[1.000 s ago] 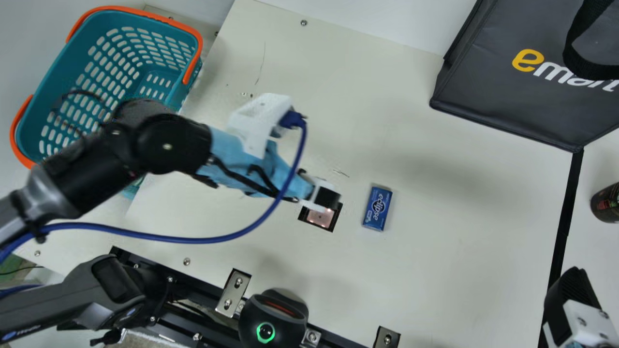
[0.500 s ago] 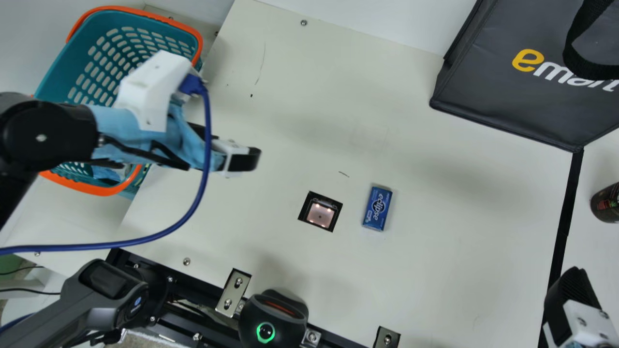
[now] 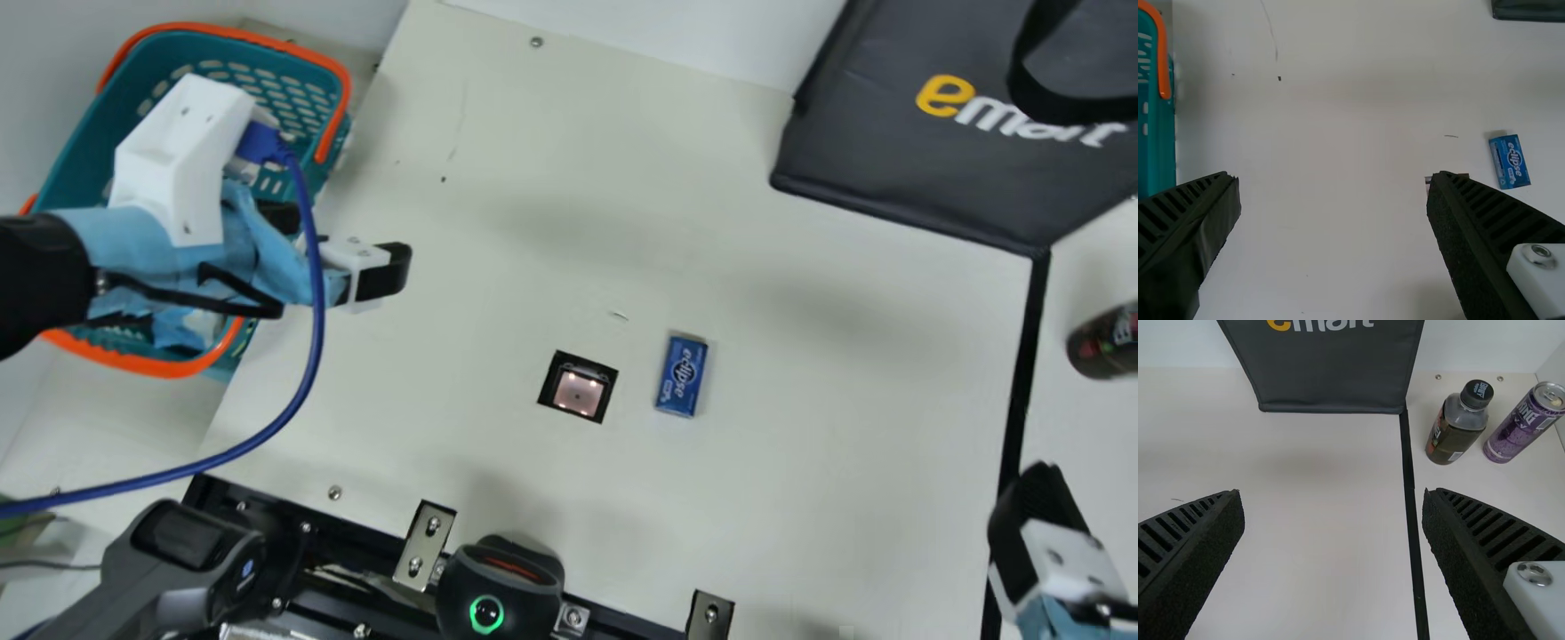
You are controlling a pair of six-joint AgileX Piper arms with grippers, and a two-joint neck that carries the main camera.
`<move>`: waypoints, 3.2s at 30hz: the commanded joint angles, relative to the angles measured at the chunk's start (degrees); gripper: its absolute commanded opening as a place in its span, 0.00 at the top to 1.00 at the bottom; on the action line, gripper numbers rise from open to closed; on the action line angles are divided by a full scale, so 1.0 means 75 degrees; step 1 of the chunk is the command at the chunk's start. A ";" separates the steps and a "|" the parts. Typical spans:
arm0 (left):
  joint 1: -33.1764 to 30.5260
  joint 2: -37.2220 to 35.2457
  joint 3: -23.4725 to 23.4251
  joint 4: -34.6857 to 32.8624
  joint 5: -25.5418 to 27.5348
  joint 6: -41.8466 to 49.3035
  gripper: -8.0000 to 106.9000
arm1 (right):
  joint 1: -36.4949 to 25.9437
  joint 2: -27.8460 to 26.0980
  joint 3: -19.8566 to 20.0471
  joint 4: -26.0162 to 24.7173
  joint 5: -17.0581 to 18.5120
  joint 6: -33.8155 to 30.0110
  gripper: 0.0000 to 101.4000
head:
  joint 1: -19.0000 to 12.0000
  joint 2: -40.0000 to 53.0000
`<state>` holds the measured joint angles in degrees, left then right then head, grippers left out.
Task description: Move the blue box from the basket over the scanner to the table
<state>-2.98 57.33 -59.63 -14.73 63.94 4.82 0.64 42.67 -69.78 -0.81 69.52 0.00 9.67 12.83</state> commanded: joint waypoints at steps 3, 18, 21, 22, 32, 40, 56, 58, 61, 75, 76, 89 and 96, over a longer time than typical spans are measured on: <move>0.0000 0.0000 0.0000 0.0000 0.0000 0.0000 0.15 | 0.0000 0.0000 0.0000 0.0000 0.0000 0.0000 0.06 | -0.0233 -0.1036; 0.0000 0.0000 0.0000 0.0000 0.0000 0.0000 0.15 | 0.0302 0.0297 -0.0020 0.0055 -0.0019 -0.0091 0.06 | -0.0233 -0.1922; 0.0000 0.0000 0.0000 0.0000 0.0000 0.0000 0.15 | 0.0587 0.0594 -0.0031 0.0185 -0.0047 -0.0243 0.06 | -0.0233 -0.1922; 0.0000 0.0000 0.0000 0.0000 0.0000 0.0000 0.15 | 0.0703 0.0694 -0.0034 0.0219 -0.0058 -0.0274 0.06 | -0.0233 -0.1922; 0.0000 0.0000 0.0000 0.0000 0.0000 0.0000 0.15 | 0.1975 0.1804 -0.0024 0.0686 -0.0288 -0.0714 0.06 | -0.0233 -0.1922; 0.0000 0.0000 0.0000 0.0000 0.0000 0.0000 0.15 | 0.3247 0.2733 -0.0011 0.0471 -0.0650 -0.0108 0.06 | -0.0233 -0.1922; 0.0000 0.0000 0.0000 0.0000 0.0000 0.0000 0.15 | 0.5120 0.4659 -0.0224 -0.0941 -0.1122 0.3230 0.06 | -0.0233 -0.1922; 0.0000 0.0000 0.0000 0.0000 0.0000 0.0000 0.15 | 0.5237 0.4839 -0.0262 -0.1082 -0.1119 0.3610 0.06 | -0.0233 -0.1922; 0.0000 0.0000 0.0000 0.0000 0.0000 0.0000 0.15 | 0.5380 0.5082 -0.0321 -0.1265 -0.1095 0.4114 0.06 | -0.0233 -0.1922; 0.0000 0.0000 0.0000 0.0000 0.0000 0.0000 0.15 | 0.5634 0.5898 -0.0142 -0.1524 -0.1343 0.5289 0.06 | -0.0233 -0.1922; 0.0000 0.0000 0.0000 0.0000 0.0000 0.0000 0.15 | 0.5638 0.5955 -0.0099 -0.1523 -0.1393 0.5323 0.06 | -0.0233 -0.1922; 0.0000 0.0000 0.0000 0.0000 0.0000 0.0000 0.15 | 0.5663 0.6686 0.0452 -0.1491 -0.2156 0.5745 0.06 | -0.0233 -0.1922; 0.0000 0.0000 0.0000 0.0000 0.0000 0.0000 0.15 | 0.5668 0.7039 0.0760 -0.1528 -0.2582 0.6030 0.06 | -0.0233 -0.1922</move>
<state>-2.98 57.33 -59.63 -14.73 63.94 4.82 43.11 95.25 -64.28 -12.17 50.42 45.03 9.67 -1.49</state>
